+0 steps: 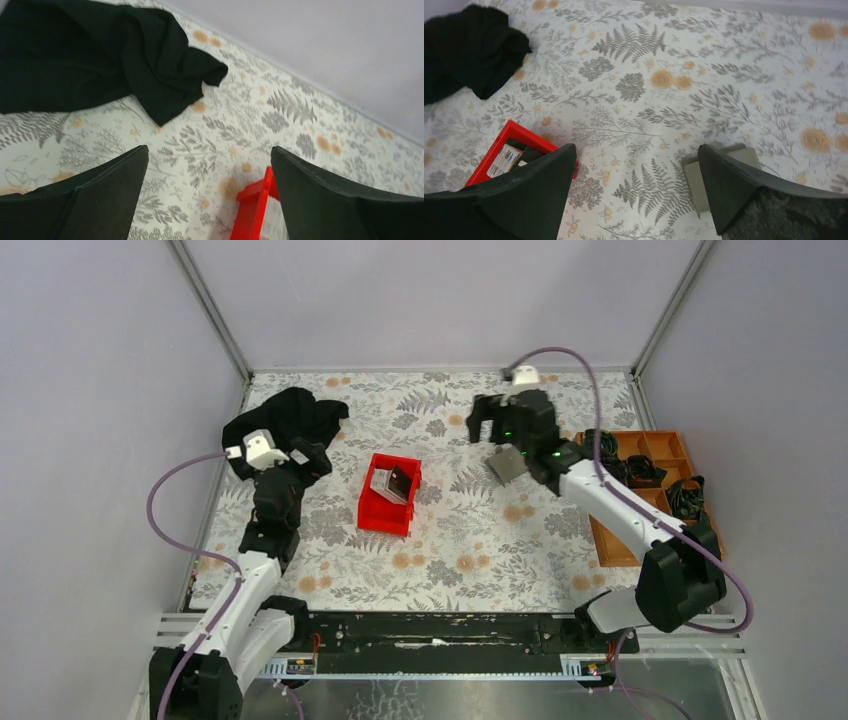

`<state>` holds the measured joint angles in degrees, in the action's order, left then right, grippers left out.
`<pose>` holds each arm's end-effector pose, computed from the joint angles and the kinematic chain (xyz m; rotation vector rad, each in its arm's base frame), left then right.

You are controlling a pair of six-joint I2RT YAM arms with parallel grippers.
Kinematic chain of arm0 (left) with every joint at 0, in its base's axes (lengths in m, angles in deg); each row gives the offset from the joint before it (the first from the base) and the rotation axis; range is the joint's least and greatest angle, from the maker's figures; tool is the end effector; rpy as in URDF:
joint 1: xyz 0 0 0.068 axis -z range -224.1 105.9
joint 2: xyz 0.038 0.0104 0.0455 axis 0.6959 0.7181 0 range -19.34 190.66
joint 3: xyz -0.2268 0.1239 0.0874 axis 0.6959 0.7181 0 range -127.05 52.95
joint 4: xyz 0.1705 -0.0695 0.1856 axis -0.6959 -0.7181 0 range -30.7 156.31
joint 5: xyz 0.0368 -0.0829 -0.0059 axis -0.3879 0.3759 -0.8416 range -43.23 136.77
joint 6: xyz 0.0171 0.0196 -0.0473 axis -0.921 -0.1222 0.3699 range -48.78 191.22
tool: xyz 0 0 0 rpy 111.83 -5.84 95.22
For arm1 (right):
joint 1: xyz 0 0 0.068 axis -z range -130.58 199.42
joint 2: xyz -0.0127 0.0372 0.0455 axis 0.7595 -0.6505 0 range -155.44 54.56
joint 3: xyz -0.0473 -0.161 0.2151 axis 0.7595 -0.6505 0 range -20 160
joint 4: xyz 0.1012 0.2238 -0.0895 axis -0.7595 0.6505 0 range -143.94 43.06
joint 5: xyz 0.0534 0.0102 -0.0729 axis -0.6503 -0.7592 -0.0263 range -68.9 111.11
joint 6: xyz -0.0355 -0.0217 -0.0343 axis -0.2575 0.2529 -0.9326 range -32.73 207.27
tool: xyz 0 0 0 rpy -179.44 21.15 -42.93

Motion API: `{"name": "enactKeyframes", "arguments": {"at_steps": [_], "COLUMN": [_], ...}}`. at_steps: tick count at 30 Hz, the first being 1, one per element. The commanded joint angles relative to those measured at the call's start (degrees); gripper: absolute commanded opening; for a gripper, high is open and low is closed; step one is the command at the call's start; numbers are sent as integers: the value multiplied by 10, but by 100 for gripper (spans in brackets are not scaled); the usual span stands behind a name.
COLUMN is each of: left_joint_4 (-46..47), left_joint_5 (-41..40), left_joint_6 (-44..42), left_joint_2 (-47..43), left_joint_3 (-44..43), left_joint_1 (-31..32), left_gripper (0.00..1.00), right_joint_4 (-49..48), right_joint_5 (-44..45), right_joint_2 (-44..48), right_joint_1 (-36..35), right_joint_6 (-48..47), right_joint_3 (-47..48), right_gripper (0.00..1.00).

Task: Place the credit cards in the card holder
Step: Adjust the storage box at the center of the board.

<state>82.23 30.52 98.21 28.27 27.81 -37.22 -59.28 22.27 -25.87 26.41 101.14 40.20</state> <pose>0.1986 -0.0140 0.2579 -0.5013 1.6082 -0.2057 0.3066 0.1293 0.3174 -0.1331 1.8475 0.4328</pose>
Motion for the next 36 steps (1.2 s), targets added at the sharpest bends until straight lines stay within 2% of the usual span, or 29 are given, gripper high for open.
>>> {"name": "enactKeyframes", "arguments": {"at_steps": [1,7,11,13,18,23,27,31,36], "left_joint_4": [-53,-97,-113,-123,-150,-152,-151,-165,-174], "left_joint_5": [1,0,19,29,42,47,44,39,43], "left_joint_6": [-18,-27,-19,-14,-19,-18,-7,12,39], "left_joint_2": [15,43,58,61,73,80,88,109,108], "left_joint_3": [-27,-56,-59,-57,-54,-36,-22,-28,-21], "left_joint_1": [33,81,98,106,122,133,139,143,150], "left_gripper": [100,100,100,100,100,98,96,92,87], "right_joint_4": [35,70,95,110,136,207,247,289,318], "right_joint_5": [220,94,63,74,100,99,126,140,180], "right_joint_2": [-35,-90,-122,-138,-170,-223,-257,-290,-293], "right_joint_1": [-98,-102,-136,-159,-207,-239,-270,-277,-277], "right_joint_6": [-118,-76,-63,-56,-21,8,20,49,74], "right_joint_3": [71,127,159,174,206,280,336,382,385], "right_gripper": [99,99,99,100,90,79,77,71,71]}}
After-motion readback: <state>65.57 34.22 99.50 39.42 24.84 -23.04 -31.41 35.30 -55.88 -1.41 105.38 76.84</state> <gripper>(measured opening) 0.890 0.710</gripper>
